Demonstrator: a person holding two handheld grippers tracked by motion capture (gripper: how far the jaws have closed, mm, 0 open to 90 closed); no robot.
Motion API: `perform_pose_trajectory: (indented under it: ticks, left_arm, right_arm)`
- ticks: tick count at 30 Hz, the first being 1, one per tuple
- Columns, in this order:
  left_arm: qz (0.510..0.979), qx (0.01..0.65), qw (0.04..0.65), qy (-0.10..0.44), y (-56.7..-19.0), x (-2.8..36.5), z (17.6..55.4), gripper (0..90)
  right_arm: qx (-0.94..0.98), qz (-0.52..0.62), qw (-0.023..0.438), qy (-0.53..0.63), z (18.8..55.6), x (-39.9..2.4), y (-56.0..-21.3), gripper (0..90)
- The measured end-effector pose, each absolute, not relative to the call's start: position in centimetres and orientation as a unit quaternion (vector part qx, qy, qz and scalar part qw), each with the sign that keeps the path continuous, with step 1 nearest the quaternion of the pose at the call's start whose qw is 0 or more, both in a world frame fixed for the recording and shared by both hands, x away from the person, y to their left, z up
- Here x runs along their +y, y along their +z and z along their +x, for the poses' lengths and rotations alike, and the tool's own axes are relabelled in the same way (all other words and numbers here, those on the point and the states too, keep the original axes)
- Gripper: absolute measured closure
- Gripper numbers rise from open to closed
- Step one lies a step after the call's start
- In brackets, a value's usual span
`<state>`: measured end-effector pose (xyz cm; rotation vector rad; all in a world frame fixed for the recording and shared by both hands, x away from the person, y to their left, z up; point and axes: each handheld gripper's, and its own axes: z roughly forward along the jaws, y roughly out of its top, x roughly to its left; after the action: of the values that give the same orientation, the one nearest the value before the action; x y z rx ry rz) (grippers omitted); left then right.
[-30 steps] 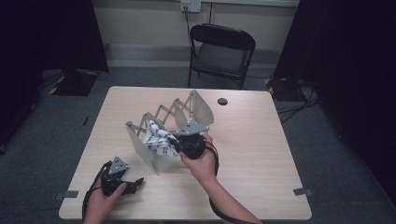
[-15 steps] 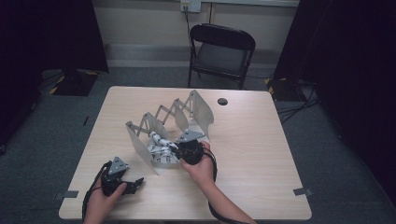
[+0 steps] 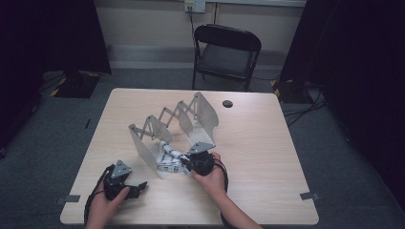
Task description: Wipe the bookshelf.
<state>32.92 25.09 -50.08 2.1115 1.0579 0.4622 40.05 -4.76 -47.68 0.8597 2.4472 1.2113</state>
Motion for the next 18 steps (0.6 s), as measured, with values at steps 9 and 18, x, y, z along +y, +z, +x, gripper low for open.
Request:
perform_pose_trajectory:
  ticks: [9, 18]
  left_arm:
    - [0.819, 0.41, 0.359, 0.179, -50.1, 25.1, 32.9, 12.0]
    - [0.819, 0.411, 0.359, 0.179, -50.1, 25.1, 32.9, 11.9]
  right_arm:
    - [0.848, 0.304, 0.158, 0.405, 39.9, -7.7, -47.4, 78.9]
    - [0.833, 0.341, 0.179, 0.399, 40.3, -9.8, -47.4, 78.9]
